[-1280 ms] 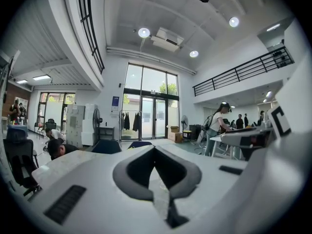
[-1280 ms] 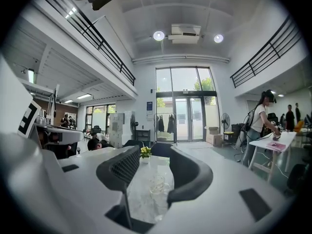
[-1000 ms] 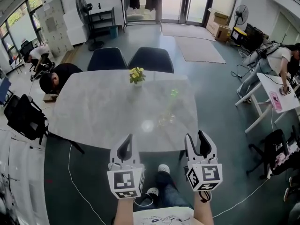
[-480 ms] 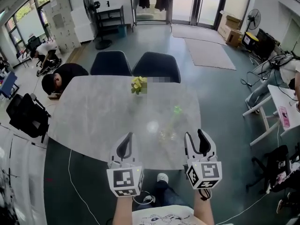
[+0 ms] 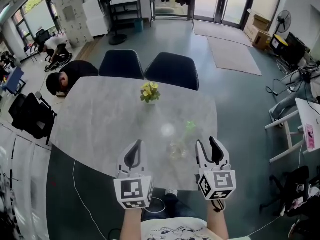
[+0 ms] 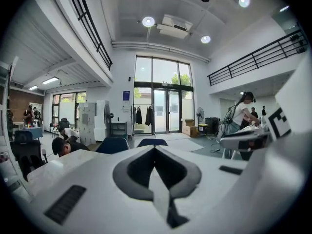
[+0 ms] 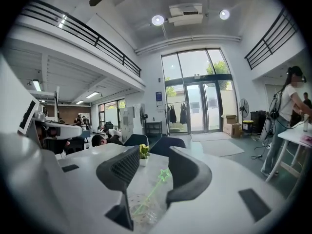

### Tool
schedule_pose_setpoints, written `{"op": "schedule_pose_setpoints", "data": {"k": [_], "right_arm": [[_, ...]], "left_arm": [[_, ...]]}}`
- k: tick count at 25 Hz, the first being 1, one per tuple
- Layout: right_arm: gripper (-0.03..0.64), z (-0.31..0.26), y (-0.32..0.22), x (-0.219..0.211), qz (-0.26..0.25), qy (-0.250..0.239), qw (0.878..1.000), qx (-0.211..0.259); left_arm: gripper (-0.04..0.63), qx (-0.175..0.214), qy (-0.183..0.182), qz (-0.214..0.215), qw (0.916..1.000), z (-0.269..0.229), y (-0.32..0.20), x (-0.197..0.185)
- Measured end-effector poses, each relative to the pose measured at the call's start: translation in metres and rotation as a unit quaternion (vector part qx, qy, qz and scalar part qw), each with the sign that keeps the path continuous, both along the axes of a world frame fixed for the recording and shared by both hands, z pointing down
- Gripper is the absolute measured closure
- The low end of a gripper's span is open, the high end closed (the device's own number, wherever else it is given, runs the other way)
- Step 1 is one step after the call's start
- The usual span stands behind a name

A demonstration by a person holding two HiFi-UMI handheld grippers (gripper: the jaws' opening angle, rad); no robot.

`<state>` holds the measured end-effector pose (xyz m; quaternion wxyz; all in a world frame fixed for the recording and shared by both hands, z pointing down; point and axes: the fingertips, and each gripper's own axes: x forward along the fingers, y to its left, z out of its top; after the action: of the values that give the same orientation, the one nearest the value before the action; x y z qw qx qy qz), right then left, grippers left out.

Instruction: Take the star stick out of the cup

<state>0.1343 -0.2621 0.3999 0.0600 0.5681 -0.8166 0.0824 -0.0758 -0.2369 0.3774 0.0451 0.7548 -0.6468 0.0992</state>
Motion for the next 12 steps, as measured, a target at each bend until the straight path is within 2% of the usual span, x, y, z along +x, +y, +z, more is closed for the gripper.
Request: {"op": "schedule_pose_setpoints", "data": {"k": [12], "right_arm": [[0.43,0.047,-0.026,-0.002,-0.012,-0.006,0.998,-0.055]], "left_arm": [[0.595,-0.044,-0.001,0.003,0.999,0.04,-0.028,0.007]]}}
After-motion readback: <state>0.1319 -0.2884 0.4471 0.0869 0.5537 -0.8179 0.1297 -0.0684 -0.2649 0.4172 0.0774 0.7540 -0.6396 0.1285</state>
